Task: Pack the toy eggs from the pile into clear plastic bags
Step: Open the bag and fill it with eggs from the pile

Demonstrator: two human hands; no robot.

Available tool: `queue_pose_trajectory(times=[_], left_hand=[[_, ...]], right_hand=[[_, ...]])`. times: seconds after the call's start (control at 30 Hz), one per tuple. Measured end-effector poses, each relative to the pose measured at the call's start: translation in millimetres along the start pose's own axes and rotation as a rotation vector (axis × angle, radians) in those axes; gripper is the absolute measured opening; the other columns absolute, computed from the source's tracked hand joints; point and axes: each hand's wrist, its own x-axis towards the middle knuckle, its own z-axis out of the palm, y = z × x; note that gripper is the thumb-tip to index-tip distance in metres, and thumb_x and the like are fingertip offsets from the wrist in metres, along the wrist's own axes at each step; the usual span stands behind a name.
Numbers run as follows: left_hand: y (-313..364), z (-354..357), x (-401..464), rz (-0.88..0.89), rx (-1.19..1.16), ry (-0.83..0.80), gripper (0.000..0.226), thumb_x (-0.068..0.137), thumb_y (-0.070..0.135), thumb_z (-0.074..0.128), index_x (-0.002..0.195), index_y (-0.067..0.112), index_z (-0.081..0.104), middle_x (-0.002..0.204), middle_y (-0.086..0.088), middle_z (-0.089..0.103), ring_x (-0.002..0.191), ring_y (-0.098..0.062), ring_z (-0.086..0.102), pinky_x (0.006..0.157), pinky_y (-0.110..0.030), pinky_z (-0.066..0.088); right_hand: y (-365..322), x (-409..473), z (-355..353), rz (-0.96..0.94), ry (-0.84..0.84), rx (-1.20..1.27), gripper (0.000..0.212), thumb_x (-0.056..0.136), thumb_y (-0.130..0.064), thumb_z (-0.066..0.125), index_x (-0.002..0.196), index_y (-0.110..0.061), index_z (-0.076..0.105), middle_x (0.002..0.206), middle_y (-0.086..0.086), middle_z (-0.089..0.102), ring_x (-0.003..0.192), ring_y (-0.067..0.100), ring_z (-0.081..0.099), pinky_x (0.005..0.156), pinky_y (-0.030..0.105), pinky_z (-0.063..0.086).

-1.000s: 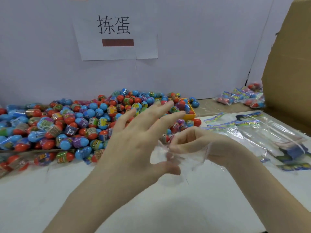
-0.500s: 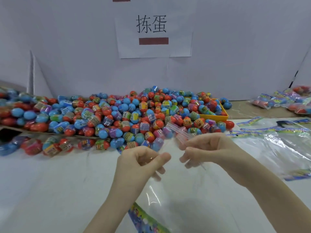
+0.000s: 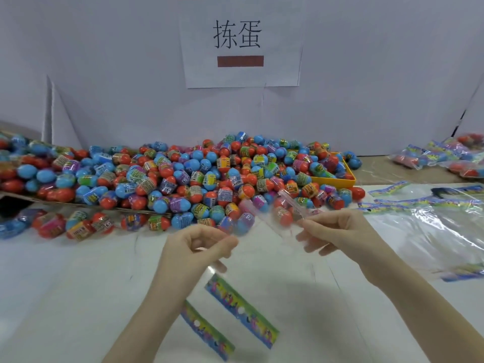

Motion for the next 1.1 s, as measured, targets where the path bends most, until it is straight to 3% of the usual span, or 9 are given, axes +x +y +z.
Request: queue_pose_trajectory(times=[0.17,0.37,0.47,0.57,0.63,0.73,0.9,0.97,1.1], left_hand=[[-8,-33,6,0.012,0.046,0.192,0.003,0.071,0.024,0.072,0.072,0.023,0.07,0.062,0.003,0.07,0.049,-0.009,0.064,0.064,-0.025,0.048],[7,-29,-1,0.131,-0.014,0.287,0.013,0.07,0.026,0.07,0.057,0.027,0.07,0.058,0.009,0.068,0.05,0.0,0.061,0.071,-0.029,0.048],[19,-24,-10,0.173,-0.067,0.246,0.013,0.054,0.039,0.069,0.059,0.027,0.073,0.058,0.008,0.068,0.051,-0.006,0.063,0.062,-0.013,0.048],[28,-15,-18,0.185,-0.111,0.205,0.022,0.046,0.046,0.068,0.06,0.03,0.073,0.058,0.007,0.068,0.049,-0.007,0.063,0.056,-0.005,0.044],[31,-10,-22,0.191,-0.144,0.185,0.024,0.046,0.045,0.068,0.06,0.027,0.073,0.058,0.006,0.068,0.048,-0.007,0.063,0.054,-0.004,0.043],[33,-6,-27,0.188,-0.141,0.164,0.026,0.046,0.046,0.068,0.061,0.026,0.072,0.06,0.004,0.068,0.051,-0.009,0.064,0.053,-0.003,0.042],[33,-6,-31,0.182,-0.132,0.138,0.023,0.05,0.042,0.07,0.066,0.025,0.07,0.064,-0.002,0.071,0.061,-0.011,0.068,0.053,-0.006,0.044],[31,-4,-31,0.179,-0.154,0.12,0.028,0.048,0.042,0.071,0.067,0.021,0.069,0.064,-0.003,0.071,0.061,-0.012,0.068,0.054,-0.009,0.047],[28,-2,-34,0.207,-0.098,0.097,0.032,0.047,0.046,0.07,0.069,0.023,0.067,0.067,-0.002,0.072,0.064,-0.012,0.069,0.062,-0.02,0.053]], right_hand=[[35,13,-6,0.006,0.214,-0.683,0.011,0.086,-0.022,0.063,0.082,-0.02,0.073,0.08,-0.002,0.069,0.072,0.013,0.062,0.065,0.025,0.048],[28,15,4,-0.172,0.266,-1.062,0.027,0.086,-0.024,0.061,0.114,-0.022,0.061,0.111,-0.003,0.059,0.1,0.015,0.049,0.074,0.022,0.034],[2,9,13,-0.343,0.301,-0.595,0.048,0.073,-0.037,0.072,0.116,-0.021,0.061,0.115,-0.006,0.06,0.109,0.011,0.05,0.092,0.022,0.034],[-33,-3,28,-0.292,-0.012,0.083,0.064,0.051,-0.07,0.065,0.106,-0.038,0.059,0.101,-0.025,0.066,0.099,-0.004,0.06,0.084,0.016,0.049],[-42,-8,34,-0.275,-0.215,0.208,0.084,0.035,-0.08,0.066,0.107,-0.037,0.057,0.101,-0.023,0.068,0.094,-0.002,0.064,0.073,0.012,0.051],[-45,-13,42,-0.311,-0.25,0.31,0.089,0.037,-0.073,0.074,0.112,-0.028,0.057,0.099,-0.009,0.071,0.09,0.009,0.068,0.072,0.019,0.053],[-51,-23,50,-0.997,0.445,-0.369,0.048,0.068,-0.043,0.074,0.109,-0.025,0.056,0.101,-0.015,0.058,0.094,0.01,0.054,0.086,0.021,0.041],[-52,-26,55,-1.157,0.416,-0.603,0.037,0.076,-0.041,0.067,0.104,-0.017,0.065,0.096,-0.01,0.06,0.093,0.013,0.05,0.084,0.025,0.038],[-55,-25,61,-1.031,0.256,-0.752,0.041,0.079,-0.047,0.052,0.1,-0.017,0.071,0.093,-0.009,0.067,0.092,0.011,0.045,0.078,0.025,0.03]])
